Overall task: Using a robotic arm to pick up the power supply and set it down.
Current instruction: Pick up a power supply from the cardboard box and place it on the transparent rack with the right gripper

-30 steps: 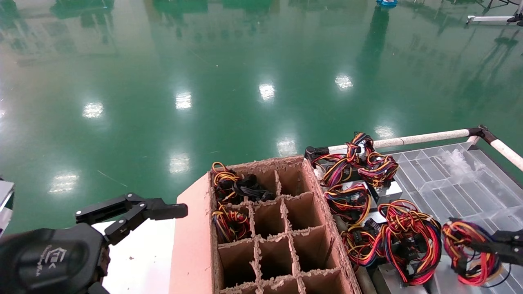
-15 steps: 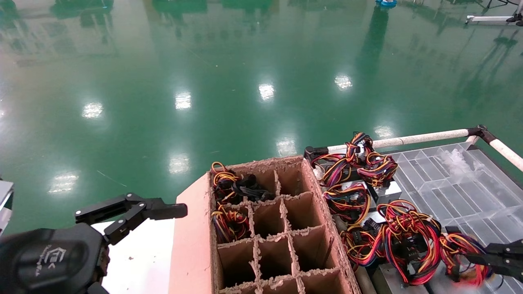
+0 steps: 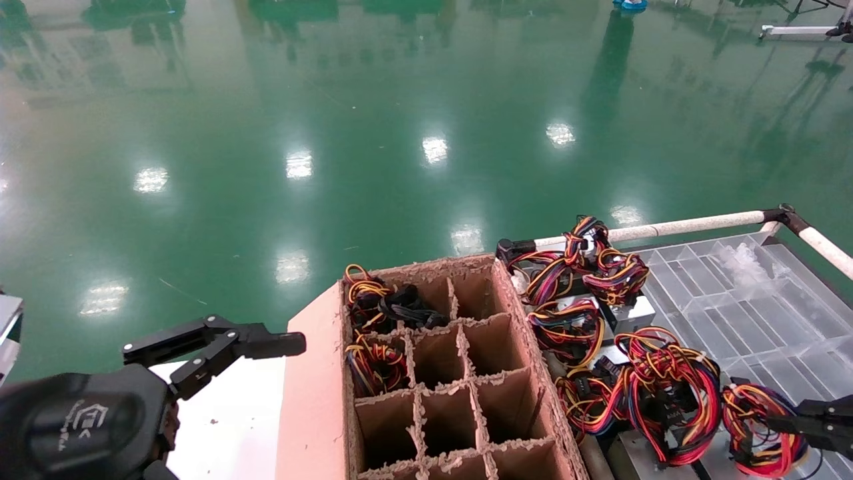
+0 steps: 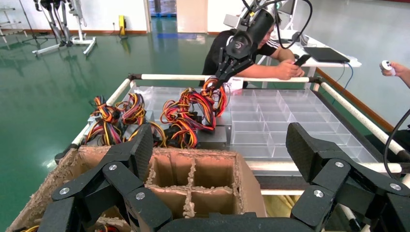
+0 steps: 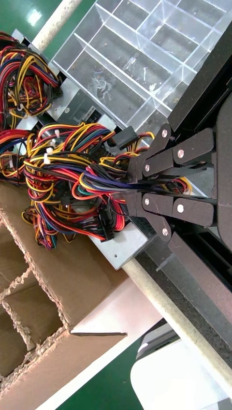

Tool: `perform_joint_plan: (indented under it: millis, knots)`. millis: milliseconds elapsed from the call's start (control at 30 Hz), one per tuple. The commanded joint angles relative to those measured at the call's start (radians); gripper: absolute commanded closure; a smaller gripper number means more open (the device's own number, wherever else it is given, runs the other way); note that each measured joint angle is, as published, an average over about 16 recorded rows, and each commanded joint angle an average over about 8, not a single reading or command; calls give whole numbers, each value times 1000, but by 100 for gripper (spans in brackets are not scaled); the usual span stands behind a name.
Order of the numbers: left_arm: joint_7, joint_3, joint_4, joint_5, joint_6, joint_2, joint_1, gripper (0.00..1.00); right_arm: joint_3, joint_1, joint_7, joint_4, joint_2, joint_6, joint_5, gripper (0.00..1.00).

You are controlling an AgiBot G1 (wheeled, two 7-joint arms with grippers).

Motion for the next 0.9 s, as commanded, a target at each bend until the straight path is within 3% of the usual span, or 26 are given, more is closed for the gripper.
perform_joint_plan:
  millis: [33,233,300,900]
  knots:
    - [0,0,0,0,0,0,0,0,-6,4,-7,-11,-8,0,-2,92]
    - [0,0,0,0,0,0,0,0,-23,12,-13,-15,-21,4,-19,17]
    - [0,0,0,0,0,0,0,0,-26,14,-14,-14,-23,6,-24,1]
    - [0,0,0,0,0,0,0,0,-21,11,-8,-13,-36,8,10,0]
